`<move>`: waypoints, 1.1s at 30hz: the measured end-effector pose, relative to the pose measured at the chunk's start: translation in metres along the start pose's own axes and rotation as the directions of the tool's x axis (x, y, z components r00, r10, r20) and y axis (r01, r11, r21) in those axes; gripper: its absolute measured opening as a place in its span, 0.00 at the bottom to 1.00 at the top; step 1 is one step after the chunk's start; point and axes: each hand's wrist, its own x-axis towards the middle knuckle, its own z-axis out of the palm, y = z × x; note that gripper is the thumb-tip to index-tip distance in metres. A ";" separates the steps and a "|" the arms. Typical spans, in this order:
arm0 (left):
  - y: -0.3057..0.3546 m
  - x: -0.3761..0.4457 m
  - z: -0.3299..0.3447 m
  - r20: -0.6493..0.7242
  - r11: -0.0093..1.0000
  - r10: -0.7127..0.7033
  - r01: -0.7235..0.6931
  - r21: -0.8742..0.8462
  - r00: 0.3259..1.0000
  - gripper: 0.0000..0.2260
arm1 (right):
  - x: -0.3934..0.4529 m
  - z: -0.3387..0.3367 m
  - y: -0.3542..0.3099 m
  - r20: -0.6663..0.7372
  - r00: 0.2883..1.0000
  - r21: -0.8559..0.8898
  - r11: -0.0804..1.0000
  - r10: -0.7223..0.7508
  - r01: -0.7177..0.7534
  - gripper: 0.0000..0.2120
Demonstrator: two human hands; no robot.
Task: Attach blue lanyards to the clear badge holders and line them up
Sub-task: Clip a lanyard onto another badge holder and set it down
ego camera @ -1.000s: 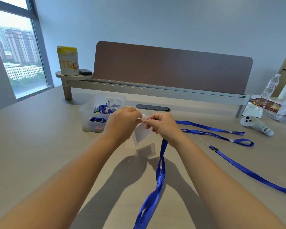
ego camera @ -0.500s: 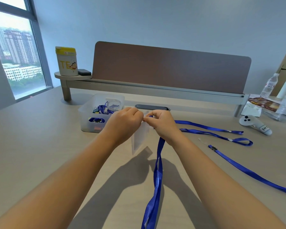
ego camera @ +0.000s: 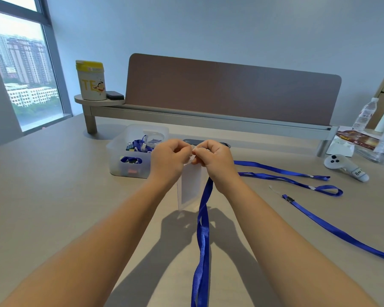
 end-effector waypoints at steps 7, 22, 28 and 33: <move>0.005 -0.001 -0.007 0.171 0.854 -0.289 0.335 -0.398 0.942 0.10 | 0.000 0.002 -0.002 -0.004 1.000 0.060 0.998 0.022 -0.022 0.13; -0.019 -0.008 -0.007 0.084 0.983 -0.012 -0.003 0.182 0.996 0.12 | 0.008 -0.027 -0.012 0.110 0.923 0.172 0.907 0.369 -0.383 0.09; -0.014 0.001 -0.016 0.114 0.763 0.331 -0.337 0.551 0.937 0.09 | 0.022 -0.030 -0.010 -0.025 0.990 -0.524 0.842 0.138 -0.131 0.12; -0.011 0.007 -0.018 0.235 0.463 0.531 -0.512 0.724 0.814 0.06 | 0.027 -0.033 -0.010 -0.004 0.977 -0.421 0.886 0.213 -0.195 0.07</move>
